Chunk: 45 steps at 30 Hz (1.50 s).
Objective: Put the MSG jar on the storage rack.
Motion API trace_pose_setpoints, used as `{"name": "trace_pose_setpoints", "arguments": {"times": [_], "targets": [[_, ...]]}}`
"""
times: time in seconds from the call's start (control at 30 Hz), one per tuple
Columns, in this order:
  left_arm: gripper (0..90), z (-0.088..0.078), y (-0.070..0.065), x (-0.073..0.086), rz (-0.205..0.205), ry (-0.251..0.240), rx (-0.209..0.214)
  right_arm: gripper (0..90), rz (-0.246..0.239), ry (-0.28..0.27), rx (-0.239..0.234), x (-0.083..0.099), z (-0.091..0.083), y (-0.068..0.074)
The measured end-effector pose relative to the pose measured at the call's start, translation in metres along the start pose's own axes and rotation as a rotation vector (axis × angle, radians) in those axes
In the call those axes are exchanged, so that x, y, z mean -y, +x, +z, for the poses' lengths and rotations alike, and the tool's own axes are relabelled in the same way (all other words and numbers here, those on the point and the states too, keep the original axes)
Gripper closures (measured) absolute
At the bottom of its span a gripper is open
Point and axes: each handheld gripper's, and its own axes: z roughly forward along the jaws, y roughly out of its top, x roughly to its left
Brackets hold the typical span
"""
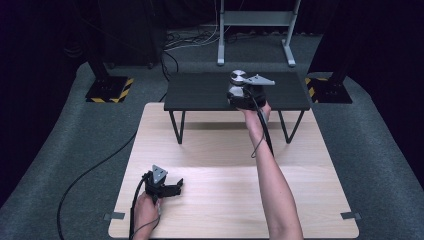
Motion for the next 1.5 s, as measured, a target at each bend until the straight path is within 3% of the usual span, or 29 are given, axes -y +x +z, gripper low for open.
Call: {"name": "trace_pose_setpoints", "arguments": {"times": [0.23,0.27,0.3,0.37,0.43,0.7,1.03,1.13,1.2,1.23,1.33,1.5], "targets": [[1.9,0.0,0.0,0.0,0.0,0.0,0.0,29.5,0.0,0.0,-0.001,0.0,0.0,0.0],[1.9,0.0,0.0,0.0,0.0,0.0,0.0,24.7,-0.002,0.002,-0.001,0.0,0.0,0.0],[1.9,0.0,0.0,0.0,0.0,0.0,0.0,5.0,-0.014,0.006,-0.004,-0.001,0.0,0.0],[1.9,0.0,0.0,0.0,0.0,0.0,0.0,0.0,-0.042,0.064,0.04,-0.011,-0.002,0.013],[1.9,0.0,0.0,0.0,-0.001,0.0,0.0,0.0,-0.075,0.052,0.028,-0.006,-0.013,0.017],[1.9,0.0,0.0,0.0,0.0,0.0,0.0,0.0,-0.06,0.028,-0.041,0.019,-0.067,0.022],[1.6,0.0,0.0,0.0,-0.001,-0.001,-0.001,0.0,-0.083,0.026,-0.153,0.073,-0.124,0.03],[1.6,0.0,0.0,0.0,-0.001,-0.001,-0.001,0.0,-0.072,0.033,-0.168,0.097,-0.137,0.033],[1.6,0.0,0.0,0.0,-0.002,-0.001,-0.001,0.0,-0.062,0.037,-0.174,0.107,-0.14,0.033],[1.6,0.0,0.0,0.0,-0.002,-0.001,-0.001,0.0,-0.034,0.058,-0.176,0.129,-0.143,0.032],[1.6,0.0,0.0,0.0,-0.002,-0.001,-0.001,0.0,0.013,0.106,-0.164,0.157,-0.141,0.029],[1.5,0.001,-0.001,0.0,-0.003,-0.001,-0.002,0.0,0.049,0.153,-0.131,0.188,-0.14,0.03]]}}
